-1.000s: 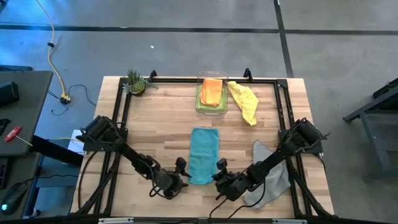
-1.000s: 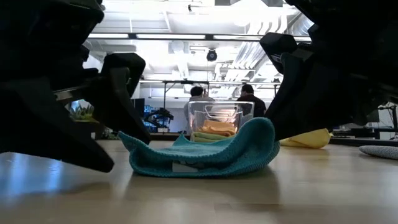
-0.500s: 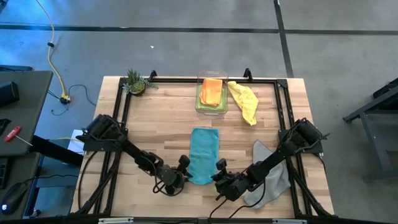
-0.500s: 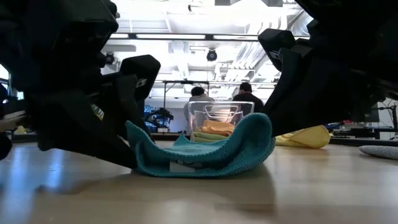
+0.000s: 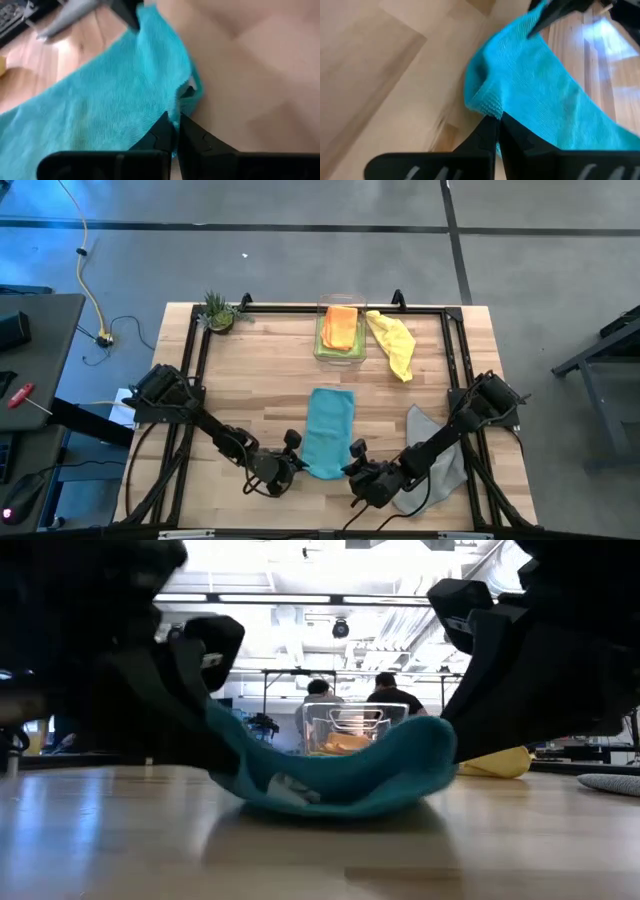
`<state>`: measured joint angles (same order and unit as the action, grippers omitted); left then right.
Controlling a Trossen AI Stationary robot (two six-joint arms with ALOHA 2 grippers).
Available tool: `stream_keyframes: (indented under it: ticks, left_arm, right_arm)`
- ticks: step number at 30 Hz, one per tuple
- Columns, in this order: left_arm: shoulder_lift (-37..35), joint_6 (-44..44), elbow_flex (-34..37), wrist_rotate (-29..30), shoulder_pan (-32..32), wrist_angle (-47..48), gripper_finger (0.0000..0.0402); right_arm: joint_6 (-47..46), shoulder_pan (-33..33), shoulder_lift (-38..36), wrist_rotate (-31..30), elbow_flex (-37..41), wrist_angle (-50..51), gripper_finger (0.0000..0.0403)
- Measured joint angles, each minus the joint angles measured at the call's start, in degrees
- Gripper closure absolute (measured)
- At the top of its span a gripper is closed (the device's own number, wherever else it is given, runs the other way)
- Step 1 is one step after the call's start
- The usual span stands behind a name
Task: Fold microfiber towels
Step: Fold the blue microfiber cloth
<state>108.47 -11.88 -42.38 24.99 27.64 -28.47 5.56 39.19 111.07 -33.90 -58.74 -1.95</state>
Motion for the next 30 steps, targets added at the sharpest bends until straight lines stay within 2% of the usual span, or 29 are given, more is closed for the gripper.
stream_keyframes:
  ticks: [14, 17, 25, 30]
  left_arm:
    - [-2.64, 20.49, -0.01, 4.4, 3.63, 0.42, 0.0401]
    - [-2.78, 24.41, -0.03, 4.4, 3.65, 0.41, 0.0401]
    - [-2.78, 30.68, -0.01, 4.37, 3.22, 0.82, 0.0401]
    - [-2.78, 33.72, -0.01, 3.98, 2.69, 0.85, 0.0401]
  right_arm:
    - [-8.93, 1.45, -0.04, -1.1, -0.02, 1.36, 0.0393]
    - [-10.45, 1.61, -0.04, -0.25, -0.02, 3.53, 0.0358]
    - [-12.35, 2.13, -0.04, 0.18, -0.02, 5.0, 0.0215]
    - [-11.73, 2.11, -0.04, 0.57, -0.02, 1.52, 0.0162]
